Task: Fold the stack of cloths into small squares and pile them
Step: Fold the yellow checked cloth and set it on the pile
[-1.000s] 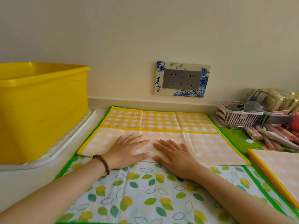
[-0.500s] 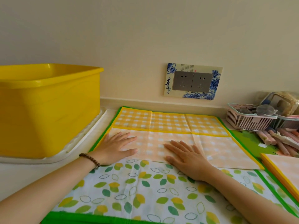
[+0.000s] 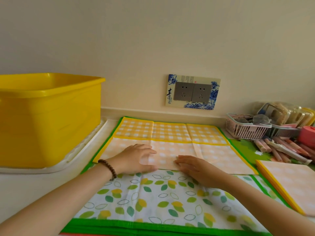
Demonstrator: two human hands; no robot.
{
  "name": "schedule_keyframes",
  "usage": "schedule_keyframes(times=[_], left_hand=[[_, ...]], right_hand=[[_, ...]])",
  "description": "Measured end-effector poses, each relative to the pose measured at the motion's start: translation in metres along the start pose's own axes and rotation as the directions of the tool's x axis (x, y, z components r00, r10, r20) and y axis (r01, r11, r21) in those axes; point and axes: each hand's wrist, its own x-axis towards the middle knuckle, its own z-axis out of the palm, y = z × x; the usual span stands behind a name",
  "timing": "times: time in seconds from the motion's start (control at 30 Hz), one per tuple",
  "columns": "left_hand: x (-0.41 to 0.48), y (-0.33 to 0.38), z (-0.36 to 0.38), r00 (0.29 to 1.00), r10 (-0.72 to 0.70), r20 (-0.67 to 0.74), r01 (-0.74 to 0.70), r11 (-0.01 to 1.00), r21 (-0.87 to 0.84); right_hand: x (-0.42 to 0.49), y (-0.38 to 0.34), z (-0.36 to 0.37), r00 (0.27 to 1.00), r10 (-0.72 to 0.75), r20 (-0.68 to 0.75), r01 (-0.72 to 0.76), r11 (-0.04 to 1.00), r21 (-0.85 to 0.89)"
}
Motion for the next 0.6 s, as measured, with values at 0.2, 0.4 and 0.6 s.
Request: schedule_keyframes(times=[0.2, 0.4, 0.6], left_hand=[[-0.002, 0.006, 0.003, 0.994, 0.102, -0.037, -0.099, 0.993, 0.060], [-0.008, 0.002, 0.003, 0.990, 0.119, -0.076, -0.114, 0.991, 0.077], [-0.007, -0.001, 0.000, 0.988, 0.071, -0.138, -0.081, 0.994, -0.070]], right_hand=[[-0.017, 0.010, -0.001, 0.999, -0.046, -0.004, 0.046, 0.995, -0.091], [-0.015, 0.013, -0.004, 0.999, -0.038, -0.027, 0.035, 0.993, -0.110], [-0.015, 0.014, -0.012, 0.993, -0.020, -0.112, 0.003, 0.989, -0.150]])
